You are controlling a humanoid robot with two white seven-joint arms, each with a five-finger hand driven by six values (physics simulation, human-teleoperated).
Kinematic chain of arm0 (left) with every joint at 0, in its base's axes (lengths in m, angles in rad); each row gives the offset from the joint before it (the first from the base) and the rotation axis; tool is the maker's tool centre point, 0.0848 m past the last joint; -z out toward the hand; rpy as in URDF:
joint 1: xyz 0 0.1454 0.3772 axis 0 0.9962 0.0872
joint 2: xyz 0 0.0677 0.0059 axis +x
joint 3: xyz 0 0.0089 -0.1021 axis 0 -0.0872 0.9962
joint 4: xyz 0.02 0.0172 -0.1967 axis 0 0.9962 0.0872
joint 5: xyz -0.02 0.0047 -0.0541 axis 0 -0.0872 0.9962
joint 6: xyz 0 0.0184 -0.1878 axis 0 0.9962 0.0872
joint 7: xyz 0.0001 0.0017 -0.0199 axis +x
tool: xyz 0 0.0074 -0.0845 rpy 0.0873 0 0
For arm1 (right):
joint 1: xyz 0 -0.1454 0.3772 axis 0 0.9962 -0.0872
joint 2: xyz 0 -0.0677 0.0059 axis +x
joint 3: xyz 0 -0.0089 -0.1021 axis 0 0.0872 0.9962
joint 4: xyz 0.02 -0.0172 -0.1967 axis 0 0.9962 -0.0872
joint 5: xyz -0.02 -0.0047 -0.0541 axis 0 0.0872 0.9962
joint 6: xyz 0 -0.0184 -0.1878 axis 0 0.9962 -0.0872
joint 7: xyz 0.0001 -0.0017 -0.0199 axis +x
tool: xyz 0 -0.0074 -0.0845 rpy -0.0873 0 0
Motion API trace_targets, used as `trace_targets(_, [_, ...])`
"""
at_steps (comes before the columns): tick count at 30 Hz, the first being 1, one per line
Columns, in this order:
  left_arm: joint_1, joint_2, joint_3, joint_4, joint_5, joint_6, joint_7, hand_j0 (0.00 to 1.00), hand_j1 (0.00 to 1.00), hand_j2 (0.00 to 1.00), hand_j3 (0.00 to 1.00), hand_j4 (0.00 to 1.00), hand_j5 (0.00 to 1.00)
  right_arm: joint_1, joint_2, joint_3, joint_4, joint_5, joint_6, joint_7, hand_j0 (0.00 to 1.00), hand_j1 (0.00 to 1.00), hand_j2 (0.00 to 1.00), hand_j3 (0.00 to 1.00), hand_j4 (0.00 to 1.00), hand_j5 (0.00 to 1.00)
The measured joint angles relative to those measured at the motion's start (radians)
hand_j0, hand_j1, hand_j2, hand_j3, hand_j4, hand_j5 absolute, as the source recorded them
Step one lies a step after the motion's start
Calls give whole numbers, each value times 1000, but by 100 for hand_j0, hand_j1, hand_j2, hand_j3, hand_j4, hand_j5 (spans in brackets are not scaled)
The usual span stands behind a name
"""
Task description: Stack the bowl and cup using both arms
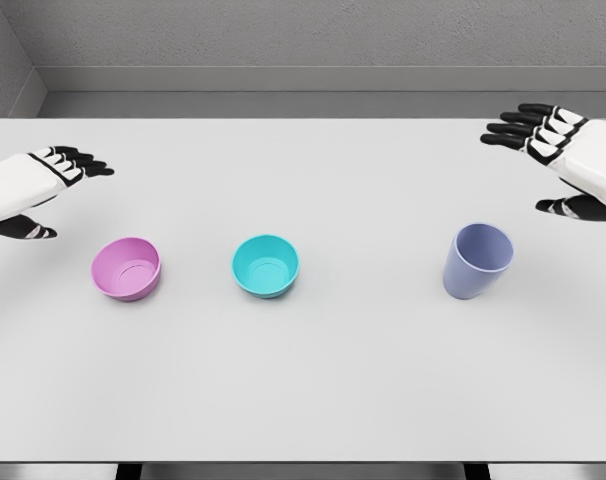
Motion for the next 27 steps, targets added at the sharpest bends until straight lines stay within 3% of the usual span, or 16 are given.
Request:
trace_targets(6, [0, 6, -2, -13, -9, 0, -18, 100, 100, 100, 100, 100, 100, -12, 8, 1, -1, 1, 0, -2, 100, 100, 100, 100, 100, 100])
trace_targets(15, [-9, -4, -56, -49, -35, -1, -185, 100, 100, 100, 100, 100, 100, -14, 27, -3, 3, -3, 0, -1, 100, 100, 100, 100, 100, 100])
trace_targets(27, [-48, -50, -121, -59, -77, -1, -204, 100, 100, 100, 100, 100, 100, -14, 44, -5, 8, -6, 0, 0, 100, 100, 100, 100, 100, 100])
